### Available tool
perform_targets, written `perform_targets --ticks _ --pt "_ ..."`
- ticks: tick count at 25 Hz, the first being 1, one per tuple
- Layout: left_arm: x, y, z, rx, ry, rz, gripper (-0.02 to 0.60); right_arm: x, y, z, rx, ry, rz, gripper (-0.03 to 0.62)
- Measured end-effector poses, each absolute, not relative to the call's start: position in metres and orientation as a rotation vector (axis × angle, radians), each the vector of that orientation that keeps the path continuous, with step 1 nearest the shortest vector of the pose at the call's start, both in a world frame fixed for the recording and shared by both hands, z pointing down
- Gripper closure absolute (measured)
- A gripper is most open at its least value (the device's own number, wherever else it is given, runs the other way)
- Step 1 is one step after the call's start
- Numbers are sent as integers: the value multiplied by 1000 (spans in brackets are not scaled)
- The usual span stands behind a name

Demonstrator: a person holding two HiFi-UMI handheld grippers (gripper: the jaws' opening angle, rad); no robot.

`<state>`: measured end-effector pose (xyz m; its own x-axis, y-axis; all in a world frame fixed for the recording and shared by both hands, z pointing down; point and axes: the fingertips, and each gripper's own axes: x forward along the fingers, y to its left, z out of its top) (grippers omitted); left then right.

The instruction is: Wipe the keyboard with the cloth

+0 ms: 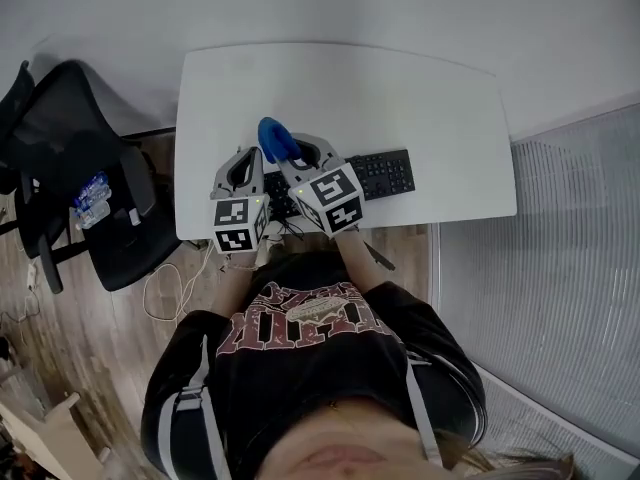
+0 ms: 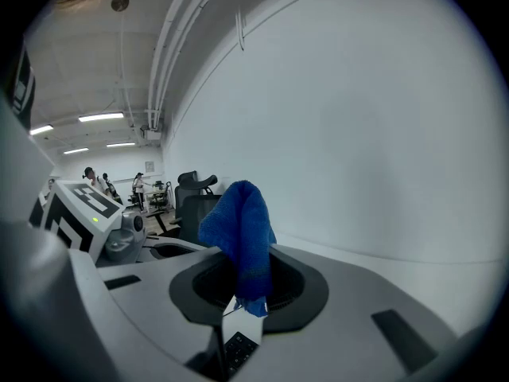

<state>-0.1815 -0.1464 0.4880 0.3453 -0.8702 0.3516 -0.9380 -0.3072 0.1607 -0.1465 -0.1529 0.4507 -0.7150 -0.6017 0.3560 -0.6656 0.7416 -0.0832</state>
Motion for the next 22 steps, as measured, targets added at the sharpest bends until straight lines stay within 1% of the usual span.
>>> perform_targets --ticks 12,22 --pt "-203 -118 570 1986 -1705 415 546 -161 -147 491 696 -2629 328 530" --pt "-201 -88 644 1834 -1605 552 545 -184 -136 550 538 -2547 375 530"
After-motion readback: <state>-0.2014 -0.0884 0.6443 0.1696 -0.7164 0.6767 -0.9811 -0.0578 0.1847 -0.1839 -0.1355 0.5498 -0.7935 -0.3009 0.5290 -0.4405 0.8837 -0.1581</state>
